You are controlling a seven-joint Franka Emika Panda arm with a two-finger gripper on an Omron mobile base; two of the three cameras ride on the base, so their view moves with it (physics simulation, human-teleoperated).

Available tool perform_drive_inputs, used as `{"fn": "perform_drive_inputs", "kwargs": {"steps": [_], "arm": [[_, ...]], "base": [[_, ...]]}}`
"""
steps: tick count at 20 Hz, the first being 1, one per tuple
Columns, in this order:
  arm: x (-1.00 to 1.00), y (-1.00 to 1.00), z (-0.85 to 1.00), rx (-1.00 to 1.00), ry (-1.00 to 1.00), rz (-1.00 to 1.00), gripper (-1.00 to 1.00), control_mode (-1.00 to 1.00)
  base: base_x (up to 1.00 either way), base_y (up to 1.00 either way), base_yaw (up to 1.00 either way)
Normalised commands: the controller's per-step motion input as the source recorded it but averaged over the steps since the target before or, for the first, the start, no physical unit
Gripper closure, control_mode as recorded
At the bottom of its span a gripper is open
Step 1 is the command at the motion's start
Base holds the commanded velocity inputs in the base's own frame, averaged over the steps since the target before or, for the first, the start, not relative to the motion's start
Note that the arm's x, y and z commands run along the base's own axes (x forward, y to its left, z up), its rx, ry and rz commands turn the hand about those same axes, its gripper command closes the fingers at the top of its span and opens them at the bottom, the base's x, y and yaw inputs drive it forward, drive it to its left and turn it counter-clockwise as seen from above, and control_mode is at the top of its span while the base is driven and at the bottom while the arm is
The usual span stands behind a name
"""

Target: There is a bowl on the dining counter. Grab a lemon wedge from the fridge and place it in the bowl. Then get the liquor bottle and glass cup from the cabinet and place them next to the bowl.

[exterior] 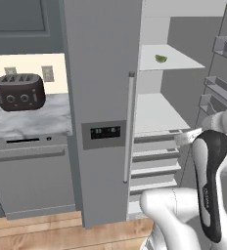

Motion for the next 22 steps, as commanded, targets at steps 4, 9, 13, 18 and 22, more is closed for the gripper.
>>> {"fn": "perform_drive_inputs", "kwargs": {"steps": [4, 9, 13, 18, 22], "arm": [[-0.33, 0.80, -0.06, 0.10, 0.00, 0.00, -1.00, -1.00], [-0.07, 0.22, -0.01, 0.00, 0.03, -0.08, -1.00, -1.00], [0.00, 0.00, 0.00, 0.00, 0.00, 0.00, -1.00, -1.00], [-0.03, -0.16, 0.00, 0.00, -0.02, 0.00, -1.00, -1.00], [0.00, -0.06, 0.00, 0.00, 0.00, -0.01, -1.00, 1.00]], "base": [[0.00, 0.00, 0.00], [0.00, 0.00, 0.00], [0.00, 0.00, 0.00], [0.00, 0.00, 0.00], [0.05, -0.01, -0.02]]}}
